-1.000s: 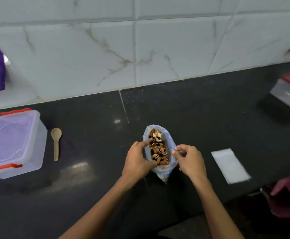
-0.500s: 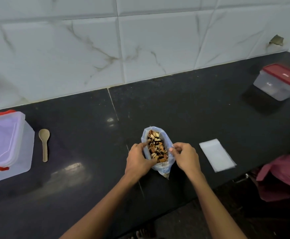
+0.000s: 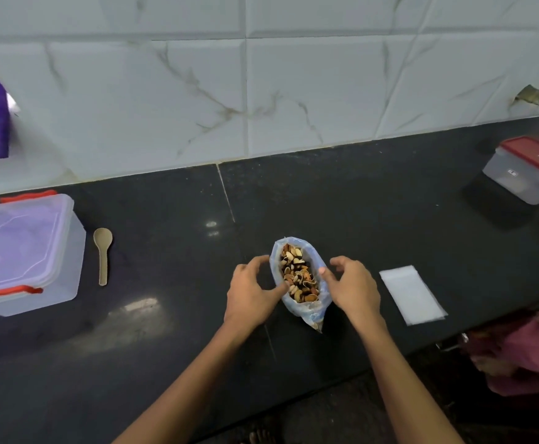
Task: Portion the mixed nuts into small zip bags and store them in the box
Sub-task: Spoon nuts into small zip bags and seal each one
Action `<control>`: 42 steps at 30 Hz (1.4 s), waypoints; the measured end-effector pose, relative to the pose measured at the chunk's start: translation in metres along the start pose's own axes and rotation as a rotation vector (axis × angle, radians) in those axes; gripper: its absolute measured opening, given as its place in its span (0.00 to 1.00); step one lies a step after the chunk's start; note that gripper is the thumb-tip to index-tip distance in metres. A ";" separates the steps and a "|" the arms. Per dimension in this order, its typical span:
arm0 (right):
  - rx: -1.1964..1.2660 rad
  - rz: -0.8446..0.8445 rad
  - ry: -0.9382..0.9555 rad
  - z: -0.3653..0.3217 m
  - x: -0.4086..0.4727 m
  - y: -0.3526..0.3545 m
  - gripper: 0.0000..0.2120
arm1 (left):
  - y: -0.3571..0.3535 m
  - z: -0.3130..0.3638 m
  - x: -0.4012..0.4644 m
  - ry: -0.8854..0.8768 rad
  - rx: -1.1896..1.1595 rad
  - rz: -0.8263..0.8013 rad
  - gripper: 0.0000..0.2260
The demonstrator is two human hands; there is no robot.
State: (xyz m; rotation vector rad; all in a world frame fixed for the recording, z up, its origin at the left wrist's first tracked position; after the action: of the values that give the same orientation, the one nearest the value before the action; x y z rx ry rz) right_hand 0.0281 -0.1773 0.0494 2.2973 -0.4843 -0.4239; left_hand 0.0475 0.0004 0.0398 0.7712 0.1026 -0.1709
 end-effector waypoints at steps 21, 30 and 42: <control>0.087 -0.623 0.390 -0.229 -0.017 -0.232 0.14 | 0.140 -0.144 -0.019 0.377 0.203 0.628 0.26; -0.032 -0.598 0.309 -0.242 -0.026 -0.273 0.21 | 0.130 -0.159 -0.018 0.372 0.434 0.548 0.25; -0.041 -0.600 0.436 -0.187 -0.009 -0.186 0.05 | 0.123 -0.135 -0.018 0.279 0.476 0.516 0.27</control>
State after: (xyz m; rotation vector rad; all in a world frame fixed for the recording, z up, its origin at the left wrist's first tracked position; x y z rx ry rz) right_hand 0.1418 0.0613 0.0421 2.3716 0.4356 -0.1947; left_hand 0.0496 0.1838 0.0309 1.2666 0.1251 0.4190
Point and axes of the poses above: each hand's wrist, its own x-axis towards the middle knuckle, its own y-axis out of the back of the hand, z = x × y, the point moved 1 cm from there along x, towards the middle knuckle, and after that the axes turned 10 degrees about x, right-handed, at the moved point
